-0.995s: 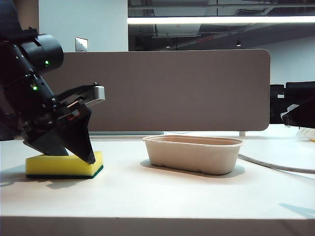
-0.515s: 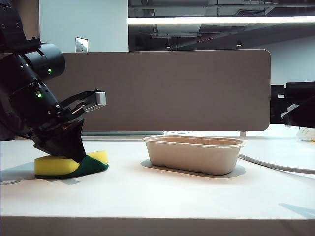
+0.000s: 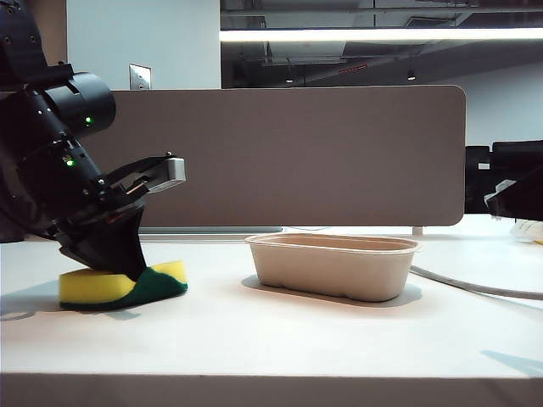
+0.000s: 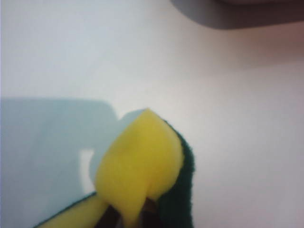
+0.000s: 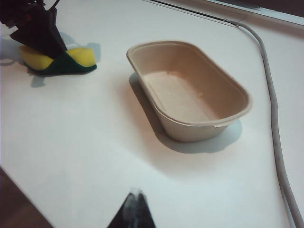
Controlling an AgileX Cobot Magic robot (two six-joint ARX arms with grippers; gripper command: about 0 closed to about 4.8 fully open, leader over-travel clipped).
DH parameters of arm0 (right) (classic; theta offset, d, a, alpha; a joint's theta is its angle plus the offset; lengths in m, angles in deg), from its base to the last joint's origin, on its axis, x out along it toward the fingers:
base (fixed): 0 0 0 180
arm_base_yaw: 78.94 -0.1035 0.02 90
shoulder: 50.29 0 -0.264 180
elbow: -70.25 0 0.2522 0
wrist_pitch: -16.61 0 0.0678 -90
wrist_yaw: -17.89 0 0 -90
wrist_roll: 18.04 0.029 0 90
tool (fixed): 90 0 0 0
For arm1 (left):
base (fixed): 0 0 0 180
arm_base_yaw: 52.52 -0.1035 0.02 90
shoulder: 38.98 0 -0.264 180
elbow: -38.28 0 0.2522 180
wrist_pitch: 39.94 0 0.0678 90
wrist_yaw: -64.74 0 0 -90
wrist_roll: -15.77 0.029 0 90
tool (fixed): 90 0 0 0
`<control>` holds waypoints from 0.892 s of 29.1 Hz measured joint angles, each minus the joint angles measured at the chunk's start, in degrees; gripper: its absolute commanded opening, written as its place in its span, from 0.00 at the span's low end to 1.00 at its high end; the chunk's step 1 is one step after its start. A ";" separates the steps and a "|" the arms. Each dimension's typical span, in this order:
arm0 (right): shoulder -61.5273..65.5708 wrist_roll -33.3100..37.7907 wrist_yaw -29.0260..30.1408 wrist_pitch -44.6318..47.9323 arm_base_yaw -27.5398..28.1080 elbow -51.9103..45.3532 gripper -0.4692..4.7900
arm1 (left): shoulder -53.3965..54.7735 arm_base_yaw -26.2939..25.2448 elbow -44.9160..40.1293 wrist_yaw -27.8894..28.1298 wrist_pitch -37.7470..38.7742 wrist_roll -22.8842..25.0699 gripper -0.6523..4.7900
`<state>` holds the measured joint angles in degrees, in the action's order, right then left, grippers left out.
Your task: Pick up the cleaning sponge from the table and place it into the paper lunch box.
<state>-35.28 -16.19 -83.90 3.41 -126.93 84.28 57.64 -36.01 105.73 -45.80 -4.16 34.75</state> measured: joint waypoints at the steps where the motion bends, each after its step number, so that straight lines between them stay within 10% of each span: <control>1: 0.00 0.00 0.00 0.00 0.00 0.00 0.08 | -0.46 0.00 -0.11 0.20 0.52 -0.02 0.11; 10: 0.00 0.00 0.00 0.02 0.00 0.00 0.08 | -6.62 -0.02 -1.77 -0.81 4.96 -1.16 0.11; 26: 0.00 0.00 0.02 0.00 0.00 0.00 0.08 | -16.79 1.77 -1.64 -11.41 -11.21 -13.31 0.11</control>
<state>-35.28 -16.19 -83.88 3.41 -126.93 84.28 40.85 -34.24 104.09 -57.21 -15.37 21.44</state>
